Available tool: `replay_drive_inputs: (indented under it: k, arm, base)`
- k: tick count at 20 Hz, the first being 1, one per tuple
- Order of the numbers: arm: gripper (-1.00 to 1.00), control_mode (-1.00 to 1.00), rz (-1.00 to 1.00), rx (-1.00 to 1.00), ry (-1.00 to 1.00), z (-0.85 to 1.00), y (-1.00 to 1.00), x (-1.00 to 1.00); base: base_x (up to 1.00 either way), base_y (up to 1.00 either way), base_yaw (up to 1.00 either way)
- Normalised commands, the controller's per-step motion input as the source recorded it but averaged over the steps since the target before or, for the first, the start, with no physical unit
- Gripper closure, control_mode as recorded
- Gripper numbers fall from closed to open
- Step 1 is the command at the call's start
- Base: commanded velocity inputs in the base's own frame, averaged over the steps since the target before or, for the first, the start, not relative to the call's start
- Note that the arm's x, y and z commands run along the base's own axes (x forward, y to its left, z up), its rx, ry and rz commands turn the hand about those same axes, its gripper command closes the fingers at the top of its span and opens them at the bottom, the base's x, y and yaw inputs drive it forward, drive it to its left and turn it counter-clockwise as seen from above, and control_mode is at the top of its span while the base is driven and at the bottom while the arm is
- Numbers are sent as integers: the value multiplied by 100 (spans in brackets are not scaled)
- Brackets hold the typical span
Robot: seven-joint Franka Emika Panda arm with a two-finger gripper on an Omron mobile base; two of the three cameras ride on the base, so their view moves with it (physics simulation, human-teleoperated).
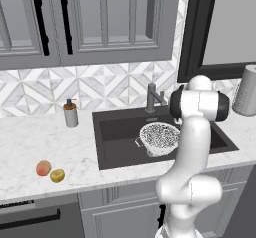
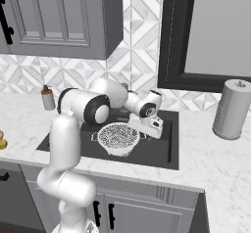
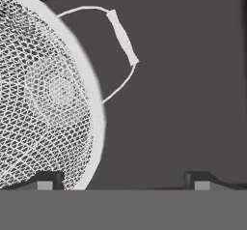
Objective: Put the colander in the sink, put the kiwi, peach in the colander, and turn on the sink faucet and pour water over the colander.
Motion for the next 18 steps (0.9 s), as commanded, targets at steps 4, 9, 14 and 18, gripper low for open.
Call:
replay_drive_inputs:
  k: [4, 9, 14, 18]
  arm:
    - [-100, -100, -6, 0, -15, 40, 12, -74]
    - [-100, -100, -7, 0, -17, 50, 38, -62]
    - [-100, -100, -7, 0, -13, 53, 47, -60]
    - [-100, -100, -7, 0, -6, 57, 80, -41]
  base:
    - [0, 0, 0]
    - [0, 0, 0]
    - [0, 0, 0]
    - [0, 0, 0]
